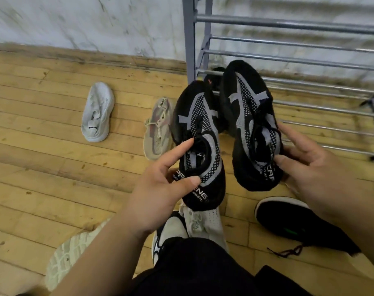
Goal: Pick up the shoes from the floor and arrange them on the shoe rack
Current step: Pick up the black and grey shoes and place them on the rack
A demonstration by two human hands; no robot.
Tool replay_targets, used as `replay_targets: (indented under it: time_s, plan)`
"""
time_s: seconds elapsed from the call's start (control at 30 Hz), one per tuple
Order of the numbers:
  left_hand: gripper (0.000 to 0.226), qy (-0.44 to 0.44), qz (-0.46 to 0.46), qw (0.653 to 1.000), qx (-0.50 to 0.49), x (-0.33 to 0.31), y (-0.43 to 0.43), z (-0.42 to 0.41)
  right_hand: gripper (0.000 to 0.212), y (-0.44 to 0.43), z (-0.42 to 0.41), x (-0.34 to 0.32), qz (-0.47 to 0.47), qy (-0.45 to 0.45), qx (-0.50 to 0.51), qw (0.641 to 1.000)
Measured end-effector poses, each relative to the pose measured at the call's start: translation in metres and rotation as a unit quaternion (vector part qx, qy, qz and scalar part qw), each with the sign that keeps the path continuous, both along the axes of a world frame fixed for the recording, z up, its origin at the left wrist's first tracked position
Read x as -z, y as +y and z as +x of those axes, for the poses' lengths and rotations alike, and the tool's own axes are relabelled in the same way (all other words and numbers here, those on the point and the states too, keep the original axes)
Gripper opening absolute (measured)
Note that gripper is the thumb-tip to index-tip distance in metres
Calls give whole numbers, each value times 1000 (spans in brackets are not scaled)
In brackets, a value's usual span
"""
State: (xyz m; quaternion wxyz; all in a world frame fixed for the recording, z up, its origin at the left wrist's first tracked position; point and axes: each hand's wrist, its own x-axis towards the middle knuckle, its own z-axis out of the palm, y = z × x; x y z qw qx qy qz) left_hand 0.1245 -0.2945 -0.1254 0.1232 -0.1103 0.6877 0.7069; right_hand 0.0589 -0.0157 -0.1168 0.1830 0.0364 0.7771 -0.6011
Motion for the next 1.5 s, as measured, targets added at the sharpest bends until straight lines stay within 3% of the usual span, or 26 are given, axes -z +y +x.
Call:
replay_targets:
  time_s: [0.23, 0.4, 0.47, 0.53, 0.63, 0.73, 0.8, 0.87, 1.07, 1.27, 1.5]
  plan:
    - [67, 48, -53, 997, 13, -14, 30, -73, 62, 3, -31, 6, -53, 22, 83, 995]
    - [61, 112, -142, 984, -10, -25, 41, -134, 61, -3, -82, 7, -37, 60, 94, 993]
    - [60, 124, -223, 967, -17, -19, 45, -157, 56, -10, -101, 7, -8, 74, 100, 992]
    - [68, 127, -316, 940, 6, -14, 50, -167, 46, -17, -112, 7, 28, 85, 96, 991]
    - [91, 112, -378, 918, 53, -7, 55, -156, 57, -16, -113, 12, 61, 98, 62, 991]
    - [103, 117, -404, 904, 73, 3, 51, -145, 68, -19, -100, 12, 83, 113, -8, 990]
    - [100, 111, -396, 910, 57, 11, 50, -146, 88, -18, -95, 13, 160, 148, -42, 975]
    - [92, 124, -389, 912, 41, 15, 52, -149, 96, -18, -97, 16, 183, 160, -34, 969]
    - [86, 161, -411, 897, 9, 15, 51, -162, 93, -33, -113, 20, 141, 165, -18, 976]
    - [89, 138, -576, 805, 38, 11, 50, -167, 98, -37, -127, 27, 131, 140, -56, 980]
    - [84, 158, -574, 803, 12, 12, 51, -172, 94, -33, -130, 33, 150, 141, -58, 977]
